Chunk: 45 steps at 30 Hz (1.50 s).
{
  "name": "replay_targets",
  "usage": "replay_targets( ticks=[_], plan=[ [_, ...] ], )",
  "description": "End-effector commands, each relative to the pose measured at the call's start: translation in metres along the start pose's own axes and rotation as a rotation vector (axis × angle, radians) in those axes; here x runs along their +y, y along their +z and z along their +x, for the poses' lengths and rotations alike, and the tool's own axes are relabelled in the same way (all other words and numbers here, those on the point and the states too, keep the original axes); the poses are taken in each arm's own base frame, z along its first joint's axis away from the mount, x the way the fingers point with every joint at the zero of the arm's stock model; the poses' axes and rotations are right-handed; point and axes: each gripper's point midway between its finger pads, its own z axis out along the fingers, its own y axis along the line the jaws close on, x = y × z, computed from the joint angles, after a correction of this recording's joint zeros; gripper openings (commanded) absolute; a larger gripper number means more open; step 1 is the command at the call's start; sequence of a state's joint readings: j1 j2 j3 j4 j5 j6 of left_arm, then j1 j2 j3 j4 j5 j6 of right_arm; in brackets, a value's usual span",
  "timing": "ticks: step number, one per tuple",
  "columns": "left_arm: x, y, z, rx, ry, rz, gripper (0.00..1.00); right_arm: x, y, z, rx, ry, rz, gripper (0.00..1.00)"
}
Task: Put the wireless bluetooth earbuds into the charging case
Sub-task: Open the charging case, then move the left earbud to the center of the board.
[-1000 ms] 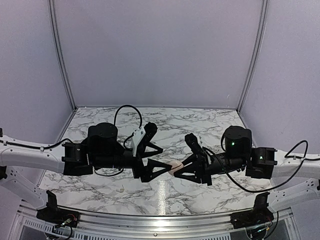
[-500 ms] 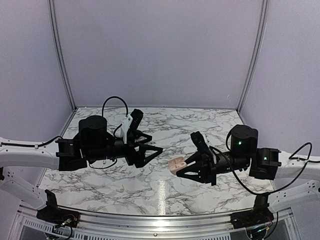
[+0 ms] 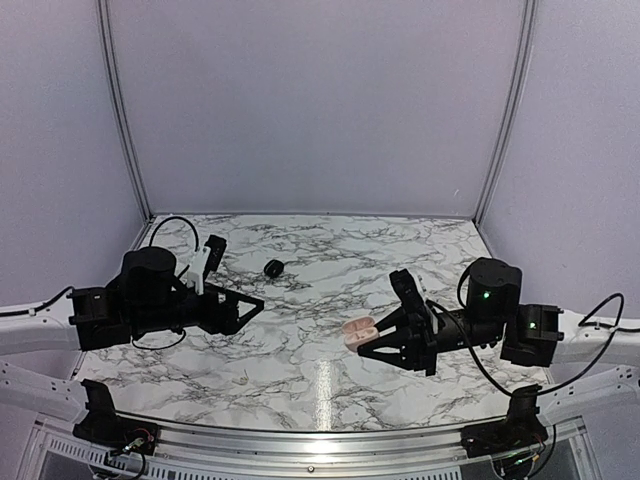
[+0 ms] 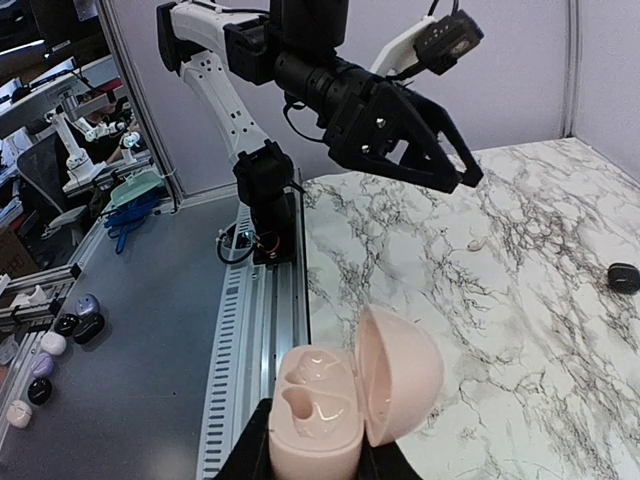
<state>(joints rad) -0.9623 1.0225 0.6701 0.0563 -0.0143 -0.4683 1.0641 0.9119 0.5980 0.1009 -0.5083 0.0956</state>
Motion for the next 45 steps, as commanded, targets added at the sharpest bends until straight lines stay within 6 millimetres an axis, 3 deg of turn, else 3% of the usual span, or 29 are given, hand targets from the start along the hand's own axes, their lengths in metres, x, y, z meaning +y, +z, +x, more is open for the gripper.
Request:
replay_targets(
  ticks=[1, 7, 15, 23, 33, 38, 45],
  plan=[
    [0.042, -0.02, 0.057, 0.163, -0.063, -0.158, 0.82, 0.004, 0.001, -0.003, -0.026, -0.049, -0.018, 0.0],
    [0.056, -0.016, 0.106, 0.389, -0.044, -0.22, 0.71, 0.004, 0.004, 0.003, 0.001, -0.039, -0.03, 0.0],
    [0.069, -0.007, 0.144, 0.679, 0.03, -0.323, 0.54, 0.004, 0.003, 0.005, 0.003, -0.017, -0.026, 0.0],
    [0.089, 0.01, 0.122, 0.662, 0.063, -0.429, 0.52, 0.004, 0.002, 0.008, 0.003, -0.007, -0.022, 0.0],
    [0.169, -0.004, 0.081, 0.484, -0.124, -0.664, 0.52, 0.003, 0.0, 0.008, -0.003, -0.003, -0.013, 0.0],
    [0.195, -0.004, 0.083, 0.477, -0.163, -0.7, 0.52, 0.002, 0.0, 0.008, 0.002, -0.002, -0.008, 0.0],
    [0.215, 0.008, 0.1, 0.532, -0.166, -0.715, 0.51, 0.002, -0.001, 0.008, 0.002, -0.001, -0.002, 0.0]
  ],
)
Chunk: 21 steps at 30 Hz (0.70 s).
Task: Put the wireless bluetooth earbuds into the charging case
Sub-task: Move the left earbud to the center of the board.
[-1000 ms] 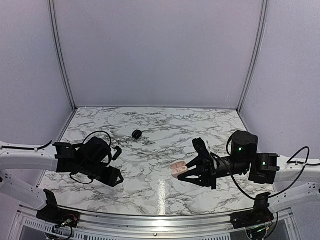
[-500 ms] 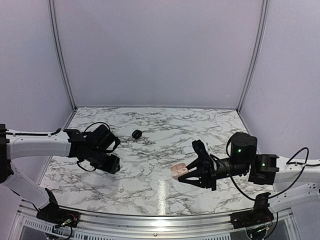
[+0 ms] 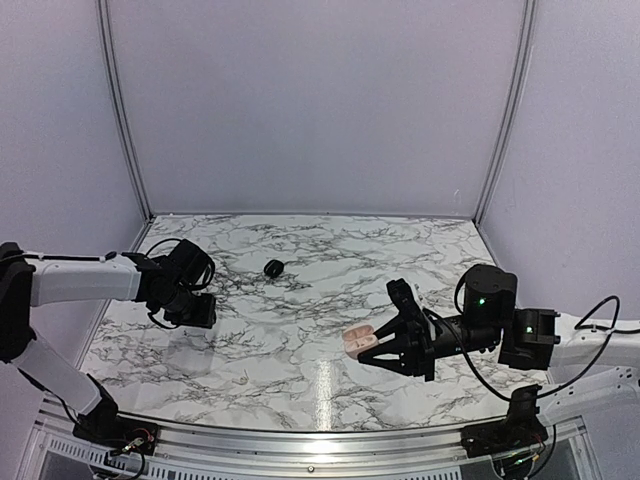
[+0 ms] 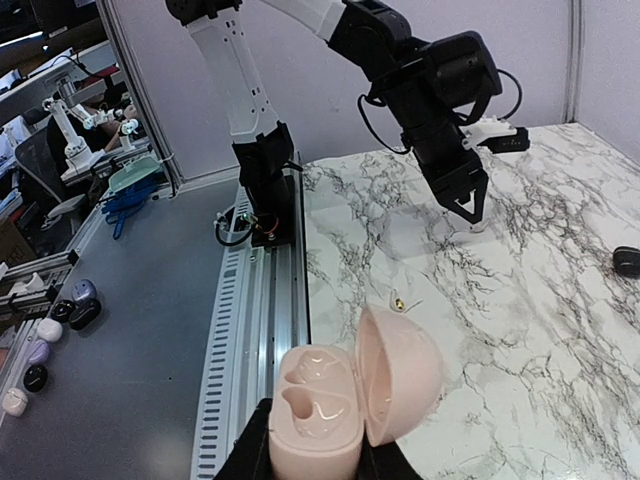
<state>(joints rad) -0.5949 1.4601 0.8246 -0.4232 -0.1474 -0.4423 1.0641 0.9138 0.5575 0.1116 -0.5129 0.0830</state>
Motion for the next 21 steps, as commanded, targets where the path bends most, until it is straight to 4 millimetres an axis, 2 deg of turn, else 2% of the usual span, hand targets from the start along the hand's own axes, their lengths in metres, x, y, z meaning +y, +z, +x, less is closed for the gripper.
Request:
replay_targets(
  ticks=[1, 13, 18, 21],
  plan=[
    [0.003, 0.021, 0.003, 0.024, 0.018, -0.009, 0.5, 0.003, -0.002, -0.009, -0.027, -0.003, 0.0, 0.0],
    [-0.001, 0.05, 0.002, 0.067, 0.047, -0.002, 0.36, 0.002, -0.002, -0.008, -0.022, -0.002, 0.005, 0.0],
    [-0.001, 0.06, 0.005, 0.092, 0.067, -0.004, 0.26, 0.001, -0.002, -0.008, -0.022, -0.001, 0.008, 0.0],
    [-0.012, 0.062, 0.006, 0.105, 0.098, 0.048, 0.18, 0.002, -0.002, -0.009, -0.023, -0.001, 0.008, 0.0]
  ],
)
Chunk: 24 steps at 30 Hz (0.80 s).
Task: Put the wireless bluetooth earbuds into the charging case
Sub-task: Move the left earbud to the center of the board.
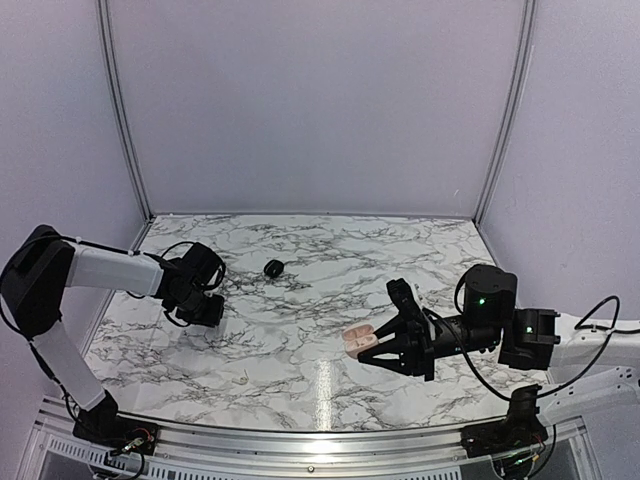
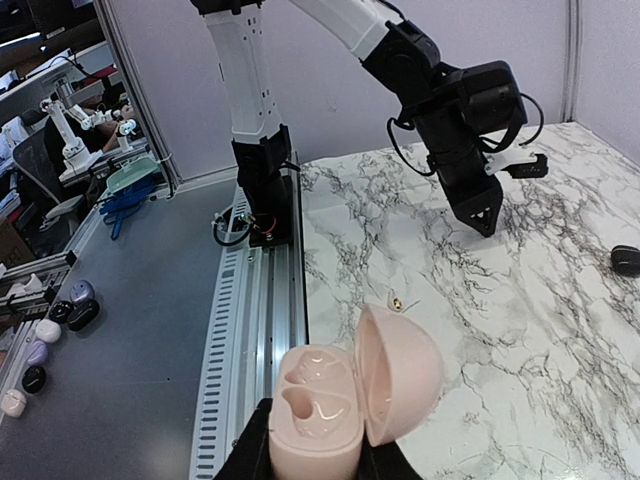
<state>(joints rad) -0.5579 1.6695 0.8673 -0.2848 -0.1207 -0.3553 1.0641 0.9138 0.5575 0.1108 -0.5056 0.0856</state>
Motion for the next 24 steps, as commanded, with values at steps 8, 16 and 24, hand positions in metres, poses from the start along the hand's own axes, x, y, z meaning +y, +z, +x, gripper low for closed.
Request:
replay_targets(
  ticks=[8, 16, 24],
  plan=[
    [-0.107, -0.009, 0.041, 0.062, 0.466, 0.263, 0.11, 0.004, -0.003, -0.01, -0.031, -0.004, 0.002, 0.0],
    [-0.169, -0.019, 0.094, 0.142, 0.916, 0.358, 0.13, 0.007, -0.008, -0.015, -0.044, -0.007, -0.001, 0.0],
    [-0.14, -0.03, 0.071, 0.046, 1.066, 0.154, 0.45, 0.009, -0.013, -0.018, -0.059, -0.001, 0.004, 0.0]
  ],
)
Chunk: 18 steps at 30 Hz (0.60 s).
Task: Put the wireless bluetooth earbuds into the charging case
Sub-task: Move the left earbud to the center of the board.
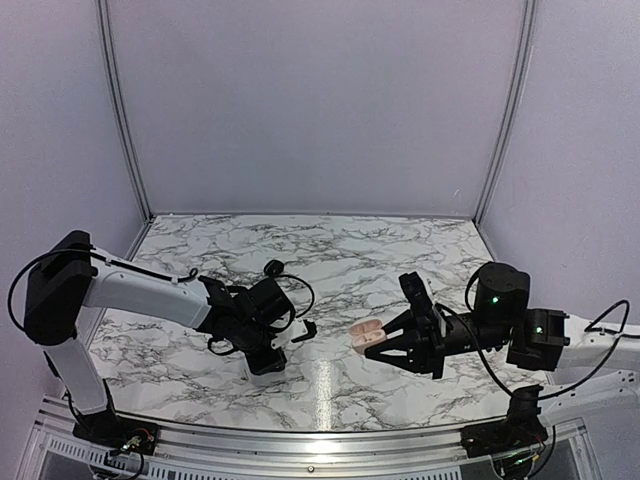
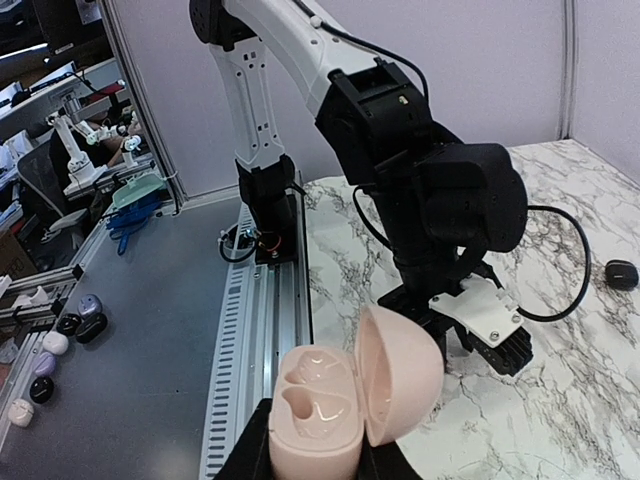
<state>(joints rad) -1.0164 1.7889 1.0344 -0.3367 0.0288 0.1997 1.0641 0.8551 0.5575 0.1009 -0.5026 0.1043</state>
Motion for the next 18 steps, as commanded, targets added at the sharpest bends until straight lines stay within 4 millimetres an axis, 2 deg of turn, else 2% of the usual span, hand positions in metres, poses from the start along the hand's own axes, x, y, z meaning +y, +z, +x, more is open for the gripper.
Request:
replay_targets(
  ticks=[1, 6, 10, 12, 15, 18],
  plan=[
    [0.027, -0.014, 0.033, 0.125, 0.073, -0.147, 0.47, 0.003, -0.003, -0.005, -0.016, 0.004, 0.005, 0.0],
    [0.03, -0.019, 0.04, 0.127, 0.05, -0.166, 0.52, 0.003, -0.004, -0.005, -0.022, 0.003, 0.006, 0.0],
    [0.042, -0.016, 0.027, 0.093, -0.015, -0.216, 0.52, 0.003, -0.004, -0.005, -0.023, 0.003, 0.006, 0.0],
    [0.055, -0.016, 0.022, 0.075, -0.059, -0.268, 0.52, 0.002, -0.004, -0.005, -0.023, 0.004, 0.009, 0.0],
    [0.088, -0.024, 0.018, 0.037, -0.237, -0.335, 0.5, 0.001, -0.004, -0.004, -0.021, 0.01, 0.017, 0.0],
    [0.089, -0.035, 0.013, -0.029, -0.31, -0.308, 0.49, 0.0, -0.006, -0.005, -0.025, 0.02, 0.03, 0.0]
  ],
)
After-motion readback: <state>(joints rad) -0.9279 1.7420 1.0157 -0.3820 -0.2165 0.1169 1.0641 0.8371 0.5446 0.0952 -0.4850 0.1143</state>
